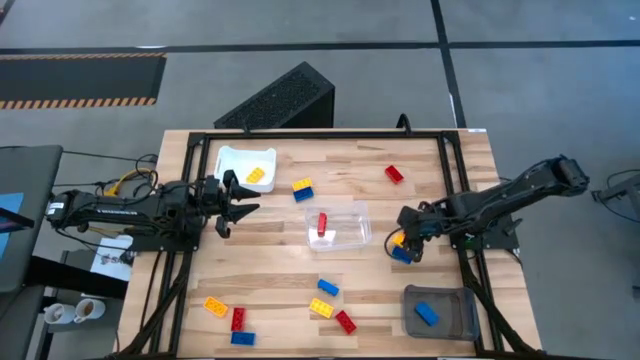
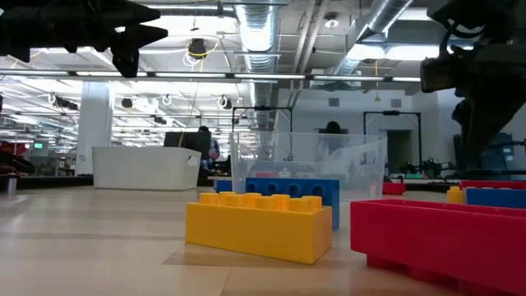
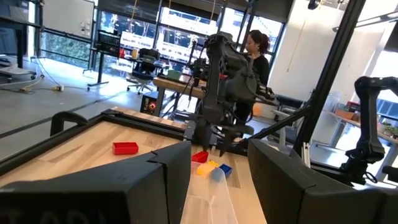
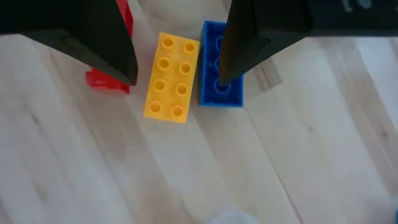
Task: Sort & place blocks by color
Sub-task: Put the yellow game piece into the white bin
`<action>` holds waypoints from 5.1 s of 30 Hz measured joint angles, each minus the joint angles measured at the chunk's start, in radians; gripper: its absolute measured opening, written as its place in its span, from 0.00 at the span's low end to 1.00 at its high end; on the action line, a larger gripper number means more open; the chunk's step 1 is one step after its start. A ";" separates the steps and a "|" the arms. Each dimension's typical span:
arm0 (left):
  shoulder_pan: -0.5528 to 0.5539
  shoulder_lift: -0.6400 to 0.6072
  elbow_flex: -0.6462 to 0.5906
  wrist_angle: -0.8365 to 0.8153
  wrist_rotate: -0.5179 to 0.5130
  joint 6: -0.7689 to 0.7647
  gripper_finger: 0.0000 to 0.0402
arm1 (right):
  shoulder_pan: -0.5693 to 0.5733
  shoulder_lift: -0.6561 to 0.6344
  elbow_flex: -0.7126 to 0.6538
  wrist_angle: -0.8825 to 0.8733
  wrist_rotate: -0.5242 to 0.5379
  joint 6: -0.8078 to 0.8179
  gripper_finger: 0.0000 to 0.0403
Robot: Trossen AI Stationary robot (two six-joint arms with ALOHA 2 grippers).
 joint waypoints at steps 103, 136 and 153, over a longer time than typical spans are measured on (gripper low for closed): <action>0.230 0.717 0.148 0.424 0.057 -0.012 0.76 | -0.572 0.733 0.541 1.399 -0.546 -0.501 0.32; 0.285 0.868 0.150 0.609 0.124 -0.097 0.23 | -0.575 0.810 0.599 1.401 -0.572 -0.401 0.54; 0.394 0.414 0.149 -0.028 -0.031 0.007 0.23 | -0.663 0.808 0.599 1.400 -0.721 -0.314 0.65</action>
